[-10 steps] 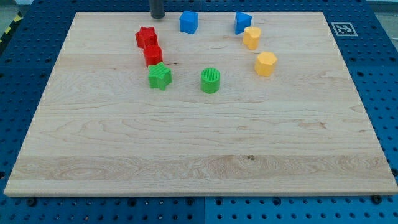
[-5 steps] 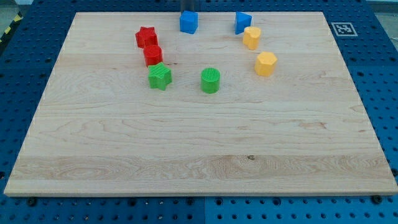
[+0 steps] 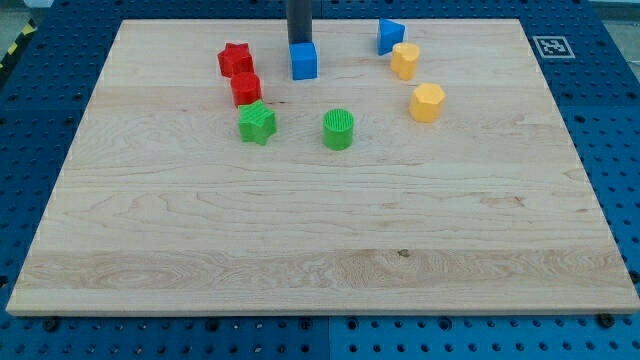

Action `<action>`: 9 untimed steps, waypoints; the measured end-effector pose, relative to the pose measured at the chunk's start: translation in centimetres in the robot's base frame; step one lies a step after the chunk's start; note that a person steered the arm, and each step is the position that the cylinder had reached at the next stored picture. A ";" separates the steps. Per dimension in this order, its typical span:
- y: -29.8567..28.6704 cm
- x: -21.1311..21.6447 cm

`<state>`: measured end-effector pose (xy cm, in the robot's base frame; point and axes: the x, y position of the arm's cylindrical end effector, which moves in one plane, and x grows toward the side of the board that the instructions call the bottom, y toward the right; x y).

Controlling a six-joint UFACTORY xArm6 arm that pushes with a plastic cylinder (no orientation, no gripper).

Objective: Push the blue cube above the green circle

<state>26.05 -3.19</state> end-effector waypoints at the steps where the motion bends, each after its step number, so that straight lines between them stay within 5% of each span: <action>1: 0.0 2.2; 9: -2.2 7.3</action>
<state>33.34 -5.40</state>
